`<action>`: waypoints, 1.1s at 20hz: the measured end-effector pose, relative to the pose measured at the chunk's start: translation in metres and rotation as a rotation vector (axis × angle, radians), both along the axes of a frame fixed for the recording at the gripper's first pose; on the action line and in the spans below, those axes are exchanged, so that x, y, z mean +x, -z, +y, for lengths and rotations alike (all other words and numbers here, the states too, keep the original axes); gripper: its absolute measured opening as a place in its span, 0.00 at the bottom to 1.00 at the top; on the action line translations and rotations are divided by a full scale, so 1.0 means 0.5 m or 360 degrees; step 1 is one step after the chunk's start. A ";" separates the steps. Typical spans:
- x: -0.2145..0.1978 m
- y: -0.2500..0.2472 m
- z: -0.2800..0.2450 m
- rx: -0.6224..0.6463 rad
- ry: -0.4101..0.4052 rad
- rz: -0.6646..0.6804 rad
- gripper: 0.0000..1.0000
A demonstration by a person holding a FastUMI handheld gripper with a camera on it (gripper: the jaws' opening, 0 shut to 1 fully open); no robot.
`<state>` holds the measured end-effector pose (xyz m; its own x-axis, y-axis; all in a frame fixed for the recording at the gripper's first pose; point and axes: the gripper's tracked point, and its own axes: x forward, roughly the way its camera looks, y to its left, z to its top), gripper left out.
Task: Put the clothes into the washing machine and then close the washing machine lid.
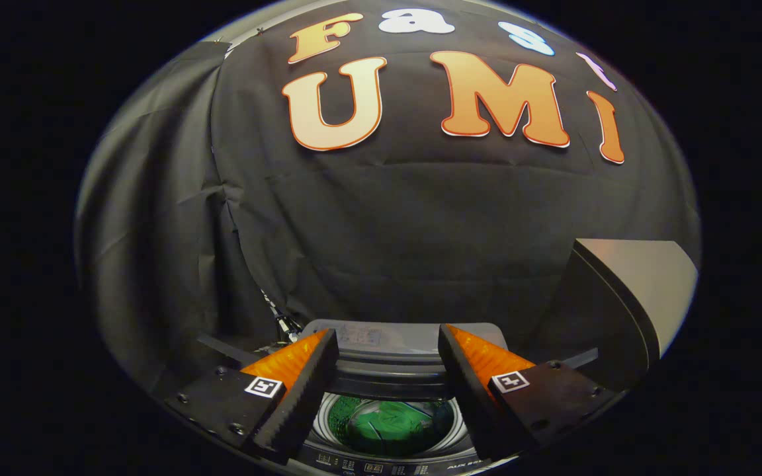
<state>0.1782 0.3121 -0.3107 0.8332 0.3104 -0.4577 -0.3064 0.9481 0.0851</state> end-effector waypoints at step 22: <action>-0.089 -0.120 -0.098 0.0072 0.0015 -0.0093 0.99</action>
